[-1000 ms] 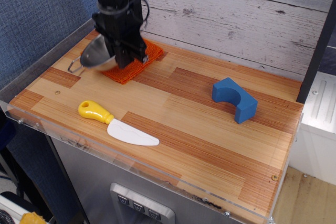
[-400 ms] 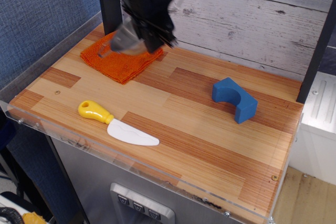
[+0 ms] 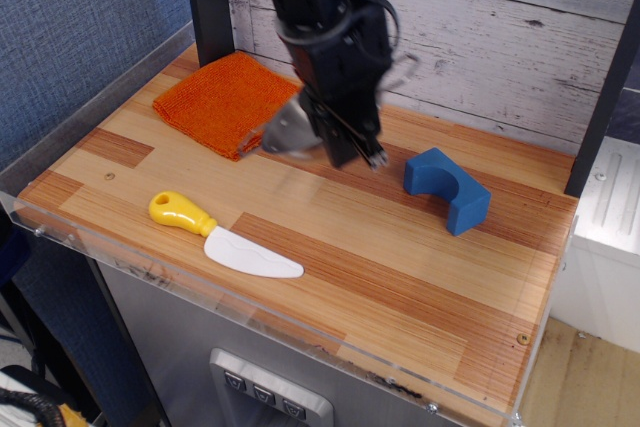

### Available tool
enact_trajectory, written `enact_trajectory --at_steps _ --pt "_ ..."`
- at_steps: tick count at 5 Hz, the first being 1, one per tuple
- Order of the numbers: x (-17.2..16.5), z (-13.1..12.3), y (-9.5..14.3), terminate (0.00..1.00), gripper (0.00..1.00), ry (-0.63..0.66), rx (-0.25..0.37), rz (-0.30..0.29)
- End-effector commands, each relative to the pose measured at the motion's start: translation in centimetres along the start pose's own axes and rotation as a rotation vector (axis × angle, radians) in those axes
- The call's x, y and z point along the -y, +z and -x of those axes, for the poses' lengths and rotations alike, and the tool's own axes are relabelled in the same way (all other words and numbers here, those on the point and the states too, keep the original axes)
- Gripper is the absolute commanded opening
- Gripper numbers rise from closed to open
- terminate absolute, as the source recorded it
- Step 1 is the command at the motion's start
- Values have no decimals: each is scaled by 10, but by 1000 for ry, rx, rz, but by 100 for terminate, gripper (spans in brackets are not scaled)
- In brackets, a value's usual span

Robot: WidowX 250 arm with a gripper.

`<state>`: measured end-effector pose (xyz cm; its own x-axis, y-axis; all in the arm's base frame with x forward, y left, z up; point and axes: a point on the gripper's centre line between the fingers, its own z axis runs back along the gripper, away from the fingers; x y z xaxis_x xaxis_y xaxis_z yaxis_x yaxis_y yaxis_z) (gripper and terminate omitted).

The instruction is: Move the pan to the right of the yellow knife

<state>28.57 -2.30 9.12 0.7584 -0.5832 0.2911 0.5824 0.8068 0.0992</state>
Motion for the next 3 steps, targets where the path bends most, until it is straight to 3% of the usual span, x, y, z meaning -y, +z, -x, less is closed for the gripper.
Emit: enact_trajectory --at_steps 1,3 --pt "55 5 8 0 0 -164 20 42" --pt "82 8 -8 0 0 -248 -3 62"
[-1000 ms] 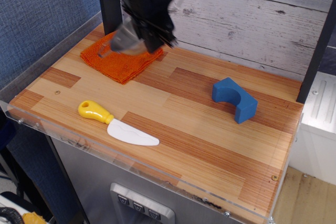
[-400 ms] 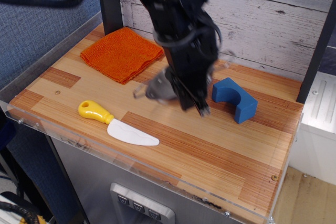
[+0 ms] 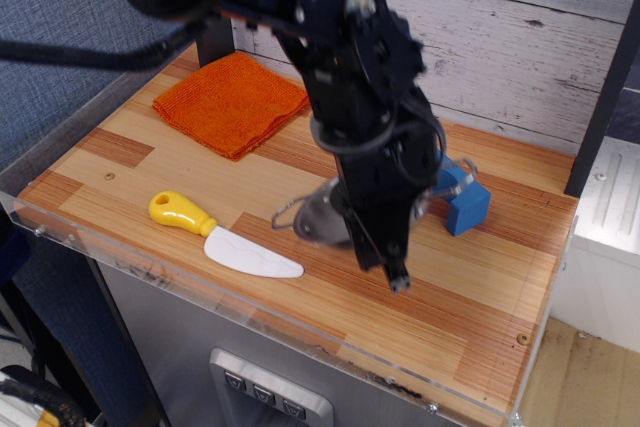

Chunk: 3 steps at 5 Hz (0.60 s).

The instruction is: Move the pan to the right of the yellow knife

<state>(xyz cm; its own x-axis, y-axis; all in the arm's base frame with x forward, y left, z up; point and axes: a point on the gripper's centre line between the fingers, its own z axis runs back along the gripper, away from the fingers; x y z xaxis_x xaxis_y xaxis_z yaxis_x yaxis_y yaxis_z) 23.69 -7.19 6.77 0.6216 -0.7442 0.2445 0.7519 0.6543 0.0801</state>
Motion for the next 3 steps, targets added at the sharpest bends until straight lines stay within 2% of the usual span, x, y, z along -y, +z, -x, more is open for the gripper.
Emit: enact_trajectory --at_steps 1,2,3 --pt "21 -16 -17 0 0 -52 -1 10" --pt "34 -20 -36 0 0 -67 -32 34" --pt "34 -17 -43 0 0 -54 -53 27"
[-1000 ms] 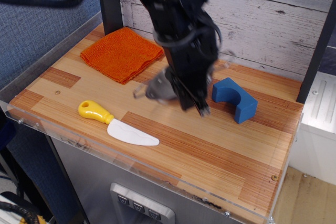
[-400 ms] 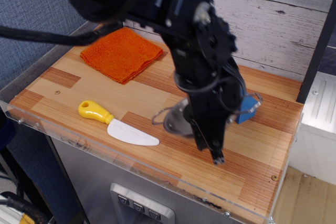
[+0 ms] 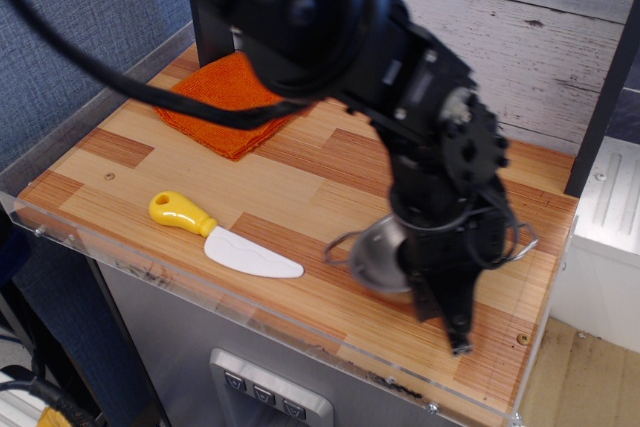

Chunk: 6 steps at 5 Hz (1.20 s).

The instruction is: Move the pan to the right of the yellow knife

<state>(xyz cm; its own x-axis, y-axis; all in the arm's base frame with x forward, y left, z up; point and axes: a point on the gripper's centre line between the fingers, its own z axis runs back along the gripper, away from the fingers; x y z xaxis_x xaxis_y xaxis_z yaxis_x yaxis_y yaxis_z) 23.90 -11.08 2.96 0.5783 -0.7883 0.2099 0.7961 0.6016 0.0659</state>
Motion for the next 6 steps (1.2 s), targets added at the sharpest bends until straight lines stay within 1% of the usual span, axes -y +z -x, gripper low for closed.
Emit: enact_trajectory --at_steps 1,2,4,5,6 --pt "2 8 -1 0 100 44 -50 -25" --pt "-1 12 2 0 100 70 -48 -38" --pt "1 15 5 0 100 81 -43 -41" --pt "-3 12 18 0 100 105 -19 -37" --pt "-12 1 50 0 100 159 58 -36"
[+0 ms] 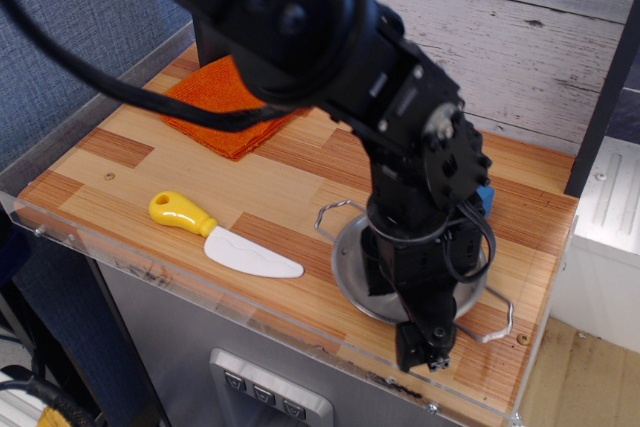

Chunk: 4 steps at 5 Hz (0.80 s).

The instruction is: Move the pan to the right of the yellow knife

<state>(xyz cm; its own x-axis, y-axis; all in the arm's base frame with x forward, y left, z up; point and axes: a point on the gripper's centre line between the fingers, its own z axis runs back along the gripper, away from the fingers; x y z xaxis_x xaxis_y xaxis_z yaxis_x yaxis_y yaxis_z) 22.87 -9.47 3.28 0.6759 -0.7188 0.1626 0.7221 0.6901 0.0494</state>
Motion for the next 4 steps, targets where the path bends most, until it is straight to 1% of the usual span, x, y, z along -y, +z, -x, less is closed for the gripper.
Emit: enact_trajectory --at_steps 1,2,3,4 --pt "-17 -24 82 0 100 106 180 -12" --pt "-23 -27 113 0 100 140 246 -16" --pt "-31 -23 141 0 100 188 312 -105" --pt "-31 -23 141 0 100 188 312 -105"
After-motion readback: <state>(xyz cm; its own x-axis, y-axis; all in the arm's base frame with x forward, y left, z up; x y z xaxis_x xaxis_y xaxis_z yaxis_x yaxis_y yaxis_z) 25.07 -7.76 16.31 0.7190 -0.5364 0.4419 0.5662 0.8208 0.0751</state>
